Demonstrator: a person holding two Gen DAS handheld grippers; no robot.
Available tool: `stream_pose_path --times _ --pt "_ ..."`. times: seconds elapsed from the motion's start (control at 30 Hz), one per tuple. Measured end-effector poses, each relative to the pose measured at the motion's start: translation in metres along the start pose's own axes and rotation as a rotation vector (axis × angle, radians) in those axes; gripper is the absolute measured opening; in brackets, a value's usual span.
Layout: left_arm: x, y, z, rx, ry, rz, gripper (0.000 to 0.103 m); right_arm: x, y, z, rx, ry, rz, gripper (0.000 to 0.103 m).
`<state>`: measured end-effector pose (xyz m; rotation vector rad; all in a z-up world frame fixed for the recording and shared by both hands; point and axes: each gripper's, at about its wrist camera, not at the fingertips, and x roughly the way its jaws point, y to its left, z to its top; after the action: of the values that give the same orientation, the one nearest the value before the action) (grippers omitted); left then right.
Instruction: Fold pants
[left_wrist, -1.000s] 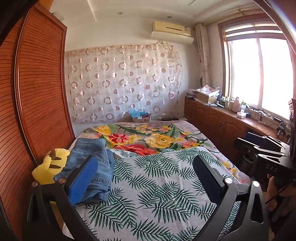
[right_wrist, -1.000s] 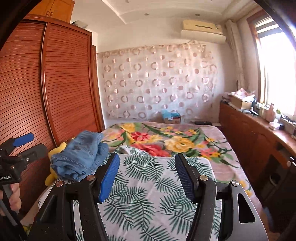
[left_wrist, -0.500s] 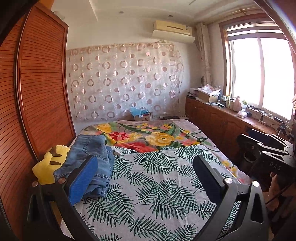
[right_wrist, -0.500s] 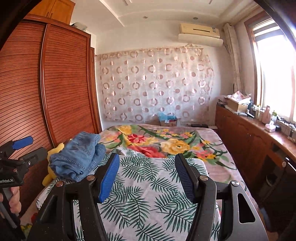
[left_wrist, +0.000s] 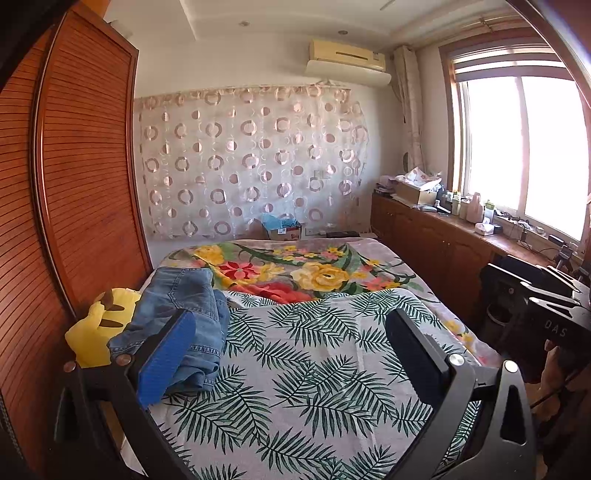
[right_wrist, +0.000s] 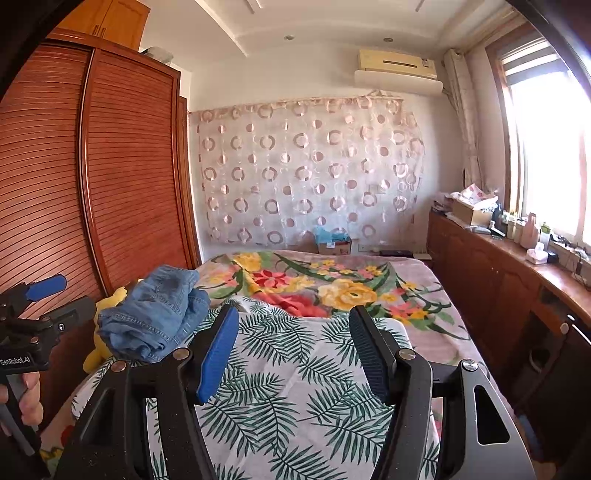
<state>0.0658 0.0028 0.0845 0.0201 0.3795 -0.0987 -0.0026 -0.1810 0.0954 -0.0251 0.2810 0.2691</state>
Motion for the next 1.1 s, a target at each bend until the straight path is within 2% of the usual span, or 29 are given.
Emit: stream_pose_path --times 1.1 --pt "-0.0002 -0.0007 0.0002 0.0 0.0 -0.002 0.103 -0.001 -0.0003 -0.0088 -0.001 -0.003 0.001 0.064"
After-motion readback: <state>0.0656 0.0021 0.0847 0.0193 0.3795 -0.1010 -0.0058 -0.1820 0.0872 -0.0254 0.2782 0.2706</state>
